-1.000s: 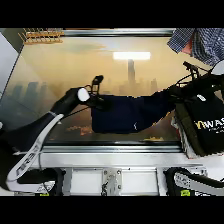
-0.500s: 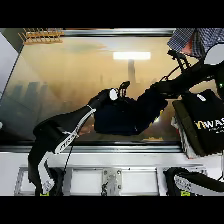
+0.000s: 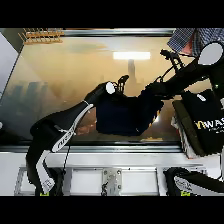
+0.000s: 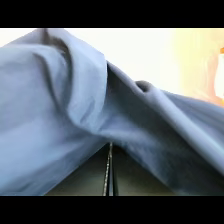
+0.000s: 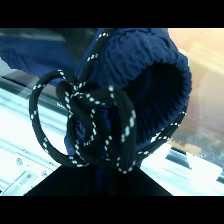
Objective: Fold the clothes and pants, and hang the long-sleeved shirts on hangers.
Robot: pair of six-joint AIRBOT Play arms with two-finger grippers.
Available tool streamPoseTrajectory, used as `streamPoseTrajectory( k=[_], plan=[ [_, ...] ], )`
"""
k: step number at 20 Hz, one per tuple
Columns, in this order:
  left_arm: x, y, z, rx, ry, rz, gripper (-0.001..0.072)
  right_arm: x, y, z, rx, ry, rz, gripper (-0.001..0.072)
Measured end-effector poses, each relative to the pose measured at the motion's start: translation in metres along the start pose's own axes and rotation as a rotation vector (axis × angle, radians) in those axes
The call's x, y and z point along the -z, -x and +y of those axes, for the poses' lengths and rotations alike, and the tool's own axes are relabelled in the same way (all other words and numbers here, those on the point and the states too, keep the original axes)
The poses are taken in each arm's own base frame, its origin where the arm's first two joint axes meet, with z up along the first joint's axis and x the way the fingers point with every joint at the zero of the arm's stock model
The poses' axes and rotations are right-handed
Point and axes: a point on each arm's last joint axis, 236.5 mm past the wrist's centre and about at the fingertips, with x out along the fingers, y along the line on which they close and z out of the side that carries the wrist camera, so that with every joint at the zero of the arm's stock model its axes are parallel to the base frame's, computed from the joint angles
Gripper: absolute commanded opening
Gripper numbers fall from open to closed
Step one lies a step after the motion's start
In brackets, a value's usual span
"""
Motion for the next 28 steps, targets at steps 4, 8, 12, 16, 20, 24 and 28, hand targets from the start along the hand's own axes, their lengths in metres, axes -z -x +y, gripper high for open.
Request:
streamPoseTrajectory(
  k=[4, 8, 12, 16, 20, 24, 28],
  plan=[
    [-0.023, 0.055, 0.021, -0.07, -0.04, -0.055, 0.0004, -0.005, -0.002, 0.004, -0.002, -0.001, -0.022, 0.0026],
    [-0.051, 0.118, 0.047, -0.12, -0.027, -0.151, 0.0004, -0.007, -0.011, 0.017, -0.01, 0.019, -0.014, 0.0026],
    [-0.073, 0.186, 0.075, -0.156, 0.017, -0.255, 0.0005, -0.01, -0.038, 0.049, -0.03, 0.081, 0.011, 0.0027],
    [-0.083, 0.249, 0.1, -0.189, 0.055, -0.348, 0.0004, -0.014, -0.086, 0.096, -0.059, 0.156, 0.032, 0.0028],
    [-0.084, 0.303, 0.115, -0.22, 0.077, -0.427, 0.0004, -0.014, -0.158, 0.159, -0.103, 0.248, 0.027, 0.0555],
    [-0.081, 0.346, 0.124, -0.246, 0.095, -0.494, 0.0005, -0.006, -0.212, 0.223, -0.2, 0.322, -0.017, 0.0658],
    [-0.064, 0.362, 0.131, -0.264, 0.109, -0.509, 0.0005, -0.02, -0.205, 0.219, -0.195, 0.353, -0.088, 0.0658]
  ],
)
